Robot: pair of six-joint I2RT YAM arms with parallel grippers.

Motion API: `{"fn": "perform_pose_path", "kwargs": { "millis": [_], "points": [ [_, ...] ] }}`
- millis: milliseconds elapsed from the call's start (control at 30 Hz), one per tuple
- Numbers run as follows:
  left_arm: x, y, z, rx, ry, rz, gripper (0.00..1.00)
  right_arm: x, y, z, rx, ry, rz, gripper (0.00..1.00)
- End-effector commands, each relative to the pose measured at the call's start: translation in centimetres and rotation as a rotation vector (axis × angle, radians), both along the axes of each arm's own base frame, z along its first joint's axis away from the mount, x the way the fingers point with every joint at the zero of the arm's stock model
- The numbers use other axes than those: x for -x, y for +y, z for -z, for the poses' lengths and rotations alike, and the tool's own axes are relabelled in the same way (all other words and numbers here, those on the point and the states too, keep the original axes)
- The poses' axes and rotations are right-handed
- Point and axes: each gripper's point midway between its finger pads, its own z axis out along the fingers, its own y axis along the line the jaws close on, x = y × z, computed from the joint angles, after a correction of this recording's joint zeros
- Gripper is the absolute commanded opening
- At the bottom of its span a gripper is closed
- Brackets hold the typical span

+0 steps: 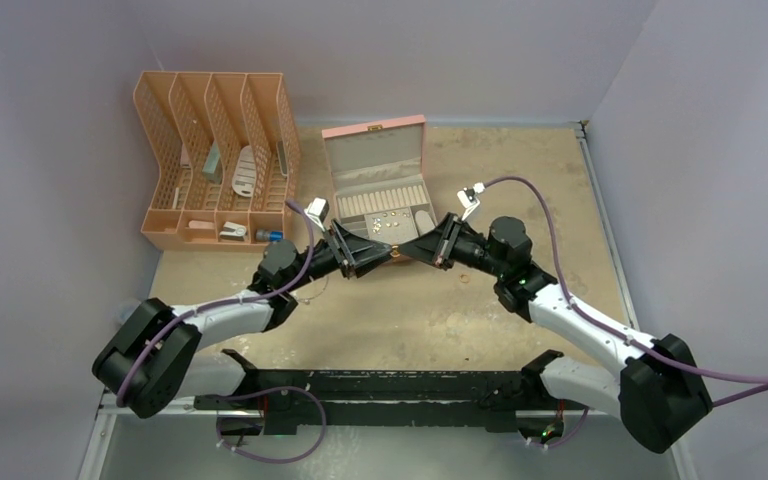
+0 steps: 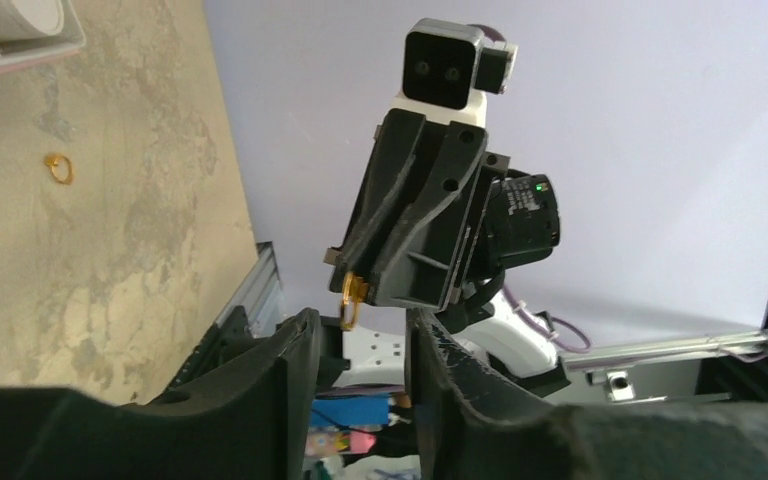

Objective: Organize the mixed jewelry

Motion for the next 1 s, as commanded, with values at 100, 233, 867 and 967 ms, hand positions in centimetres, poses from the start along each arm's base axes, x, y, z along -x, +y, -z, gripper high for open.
{"fn": "perform_pose_path", "kwargs": {
  "millis": [100,233,867,967],
  "points": [
    [-1.2,1.5,-1.0,-0.137,-0.105,-0.135,0.52,-2.8,-0.2,-1.5,0.097,-0.091,0.091,0.1],
    [-1.8,3.0,-1.4,-0.287,-0.17,-0.22,0.58,-6.2,-1.2,-1.4,0.234,-0.18,0.205,0.1],
    [-3.1,14.5,-2.7,-1.078,-0.363,-0.499,0.6,-20.5,-4.2,5.0,0.962,-0.202,0.433,0.1],
    [-2.5,14.5,-3.2,-1.071,-0.371,-0.481,0.6,-21.8,-4.5,5.7,1.024,-0.19,0.448,0.09]
  ]
}}
